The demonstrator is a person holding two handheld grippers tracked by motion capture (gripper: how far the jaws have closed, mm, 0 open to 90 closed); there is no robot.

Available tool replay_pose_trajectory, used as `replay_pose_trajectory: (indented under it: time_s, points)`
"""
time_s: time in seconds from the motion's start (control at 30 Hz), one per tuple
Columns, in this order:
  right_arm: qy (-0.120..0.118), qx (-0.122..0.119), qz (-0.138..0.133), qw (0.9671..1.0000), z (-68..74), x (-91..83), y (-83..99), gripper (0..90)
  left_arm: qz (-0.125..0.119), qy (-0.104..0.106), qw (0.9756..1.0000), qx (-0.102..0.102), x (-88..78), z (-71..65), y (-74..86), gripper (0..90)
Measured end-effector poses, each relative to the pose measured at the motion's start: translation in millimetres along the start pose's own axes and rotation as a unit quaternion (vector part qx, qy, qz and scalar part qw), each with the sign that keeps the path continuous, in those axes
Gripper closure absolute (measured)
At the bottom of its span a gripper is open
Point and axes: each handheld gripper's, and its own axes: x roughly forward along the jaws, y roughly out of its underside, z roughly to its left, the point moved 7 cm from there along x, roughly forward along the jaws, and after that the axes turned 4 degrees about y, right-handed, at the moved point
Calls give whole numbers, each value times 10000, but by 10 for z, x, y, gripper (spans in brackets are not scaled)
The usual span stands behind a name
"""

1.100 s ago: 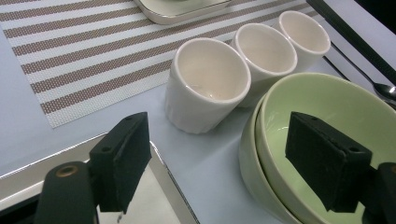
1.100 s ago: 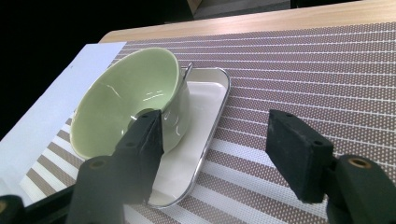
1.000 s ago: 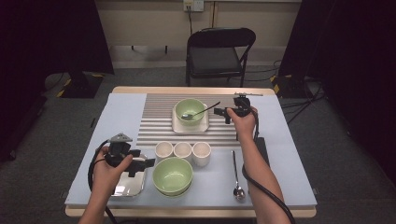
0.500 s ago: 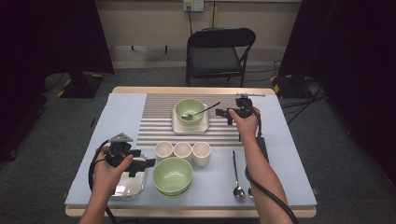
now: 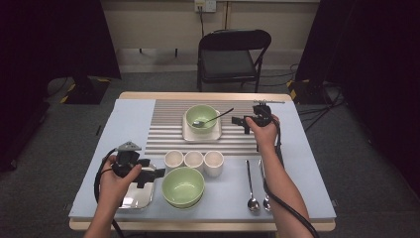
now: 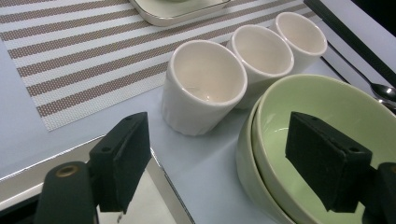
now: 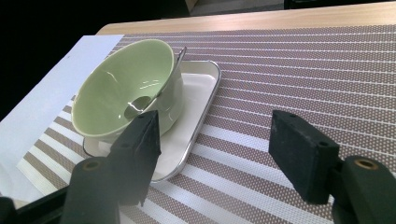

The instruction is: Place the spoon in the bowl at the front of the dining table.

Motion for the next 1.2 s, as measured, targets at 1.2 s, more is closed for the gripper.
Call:
replay_pose_trajectory:
  time_s: [1.2]
  points:
    - [148, -244, 49, 9996, -20, -245, 104, 321, -57, 16, 10000, 61, -43, -47, -1, 219]
